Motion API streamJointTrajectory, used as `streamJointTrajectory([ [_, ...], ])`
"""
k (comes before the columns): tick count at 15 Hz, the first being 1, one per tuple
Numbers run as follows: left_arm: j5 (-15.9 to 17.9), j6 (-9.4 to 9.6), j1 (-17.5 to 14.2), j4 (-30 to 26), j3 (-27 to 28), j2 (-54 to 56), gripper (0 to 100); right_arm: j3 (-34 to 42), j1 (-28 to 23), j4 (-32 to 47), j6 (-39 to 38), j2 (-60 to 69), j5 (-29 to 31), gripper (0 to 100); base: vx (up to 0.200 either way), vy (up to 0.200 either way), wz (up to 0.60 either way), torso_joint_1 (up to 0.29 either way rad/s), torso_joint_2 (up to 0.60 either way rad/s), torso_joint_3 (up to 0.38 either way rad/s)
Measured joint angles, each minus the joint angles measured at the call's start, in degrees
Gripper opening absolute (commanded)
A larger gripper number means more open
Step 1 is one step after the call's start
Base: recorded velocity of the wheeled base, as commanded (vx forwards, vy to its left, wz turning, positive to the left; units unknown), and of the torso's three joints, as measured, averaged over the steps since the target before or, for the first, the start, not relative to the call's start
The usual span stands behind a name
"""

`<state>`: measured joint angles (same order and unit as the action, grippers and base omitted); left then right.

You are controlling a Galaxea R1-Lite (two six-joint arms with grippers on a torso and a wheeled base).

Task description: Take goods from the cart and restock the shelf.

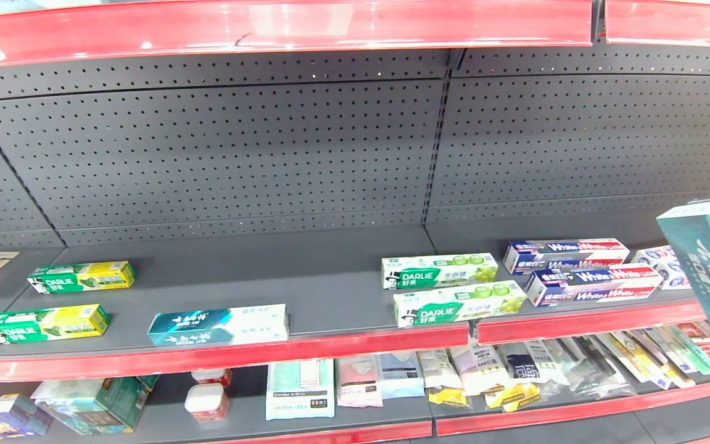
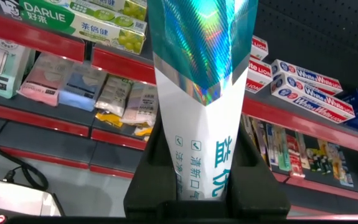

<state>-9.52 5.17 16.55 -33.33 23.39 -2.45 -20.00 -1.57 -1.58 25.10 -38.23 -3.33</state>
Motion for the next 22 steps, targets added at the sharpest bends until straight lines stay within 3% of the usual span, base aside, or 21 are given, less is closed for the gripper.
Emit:
streamJointTrajectory([
  [2,-2.8,-3.50,-1.9,4.8,-2.3,-1.8,100,0.2,0.0,0.0,0.0,-0.1,-0.1,0,0.000,0.000,0.00,0.000,0.00,0.000],
  [3,-3.4,-4.33,-4.5,5.9,-2.9,-3.4,100,0.2,0.1,0.0,0.0,-0.2,-0.1,0,0.000,0.000,0.00,0.000,0.00,0.000],
  [5,-3.6,-4.82,-8.4,6.6,-3.9,-5.5,100,0.2,0.1,0.0,0.0,-0.4,-0.1,0,0.000,0.000,0.00,0.000,0.00,0.000],
  [8,-4.0,-4.77,-10.5,8.2,-8.5,-4.0,100,0.6,0.1,0.0,0.0,-0.2,-0.1,0,0.000,0.000,0.00,0.000,0.00,0.000],
  [11,-1.3,-5.03,-10.9,19.7,-13.8,-3.0,100,0.7,0.1,0.0,0.0,-0.2,-0.1,0,0.000,0.000,0.00,0.000,0.00,0.000],
  [14,0.9,-7.17,-11.0,29.3,-18.8,-2.8,100,0.6,0.1,0.0,0.0,-0.4,-0.1,0,0.000,0.000,0.00,0.000,0.00,0.000],
  [16,6.9,-7.33,-11.0,35.7,-21.7,-2.7,100,0.5,0.1,-0.1,-0.1,-0.4,-0.1,0,0.000,0.000,0.00,0.000,0.00,0.000],
  [19,7.6,-5.12,-11.0,33.5,-23.2,-2.7,100,0.2,0.1,0.0,0.0,-0.4,-0.1,0,0.000,0.000,0.00,0.000,0.00,0.000],
  [22,7.6,-5.01,-11.0,33.4,-23.3,-2.7,100,0.4,0.1,0.0,-0.1,-0.3,-0.1,0,0.000,0.000,0.00,0.000,0.00,0.000],
])
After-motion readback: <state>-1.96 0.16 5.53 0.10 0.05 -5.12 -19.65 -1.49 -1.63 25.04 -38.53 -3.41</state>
